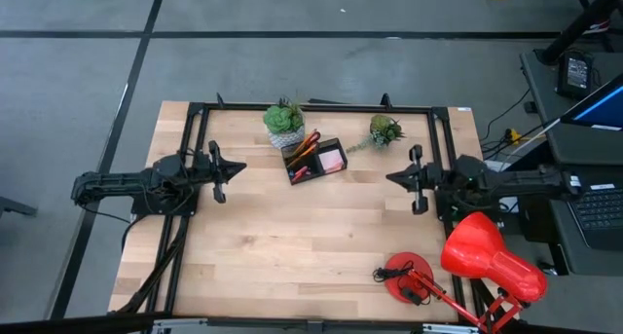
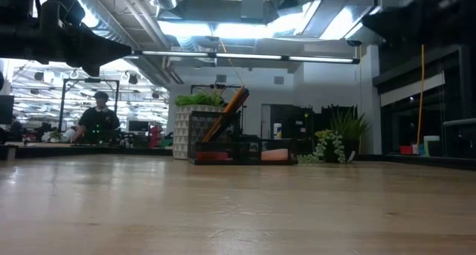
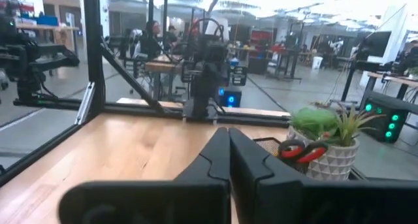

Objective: Pick and place office supplies into organizer
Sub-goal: Return to Home Position

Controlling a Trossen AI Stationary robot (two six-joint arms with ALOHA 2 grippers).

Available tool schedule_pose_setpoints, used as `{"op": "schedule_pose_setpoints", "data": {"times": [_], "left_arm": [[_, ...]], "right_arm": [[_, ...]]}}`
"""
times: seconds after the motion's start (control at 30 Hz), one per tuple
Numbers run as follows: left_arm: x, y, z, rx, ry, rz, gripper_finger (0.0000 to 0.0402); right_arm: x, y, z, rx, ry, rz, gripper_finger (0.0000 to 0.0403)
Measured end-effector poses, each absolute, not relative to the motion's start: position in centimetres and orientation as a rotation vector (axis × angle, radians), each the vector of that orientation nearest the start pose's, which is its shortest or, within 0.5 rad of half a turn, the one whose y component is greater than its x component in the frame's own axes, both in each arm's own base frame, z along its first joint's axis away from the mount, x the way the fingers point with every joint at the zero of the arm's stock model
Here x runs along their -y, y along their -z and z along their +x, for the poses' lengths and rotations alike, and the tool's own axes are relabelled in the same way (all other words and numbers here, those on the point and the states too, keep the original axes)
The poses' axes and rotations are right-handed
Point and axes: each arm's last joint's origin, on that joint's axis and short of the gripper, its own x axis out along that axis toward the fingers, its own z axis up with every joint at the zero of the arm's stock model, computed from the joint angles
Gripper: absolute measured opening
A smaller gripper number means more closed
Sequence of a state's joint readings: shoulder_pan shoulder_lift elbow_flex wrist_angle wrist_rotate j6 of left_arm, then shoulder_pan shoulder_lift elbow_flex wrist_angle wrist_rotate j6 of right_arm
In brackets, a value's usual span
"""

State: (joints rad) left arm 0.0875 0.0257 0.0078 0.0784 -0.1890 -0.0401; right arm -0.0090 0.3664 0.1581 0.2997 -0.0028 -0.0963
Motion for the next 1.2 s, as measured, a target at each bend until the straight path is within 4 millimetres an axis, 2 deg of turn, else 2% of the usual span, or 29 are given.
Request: {"op": "schedule_pose_setpoints", "data": {"times": [0.17,0.37,0.7,1.07,1.2], "left_arm": [[-1.4,-17.2,9.7,0.066,-0.275,-0.043,0.0007],[-1.4,-17.2,9.7,0.066,-0.275,-0.043,0.0007],[-1.4,-17.2,9.7,0.066,-0.275,-0.043,0.0004],[-1.4,-17.2,9.7,0.066,-0.275,-0.042,0.0006],[-1.4,-17.2,9.7,0.066,-0.275,-0.042,0.0007]], "right_arm": [[0.0,-18.9,11.4,0.091,-0.022,-0.086,0.0002],[-0.2,-17.4,11.2,0.067,-0.073,-0.060,0.0005],[-0.1,-17.0,11.2,0.020,-0.075,0.127,0.0022],[-0.1,-17.0,11.2,0.020,-0.075,0.124,0.0023],[-0.4,-17.0,11.1,0.014,-0.094,0.064,0.0023]]}}
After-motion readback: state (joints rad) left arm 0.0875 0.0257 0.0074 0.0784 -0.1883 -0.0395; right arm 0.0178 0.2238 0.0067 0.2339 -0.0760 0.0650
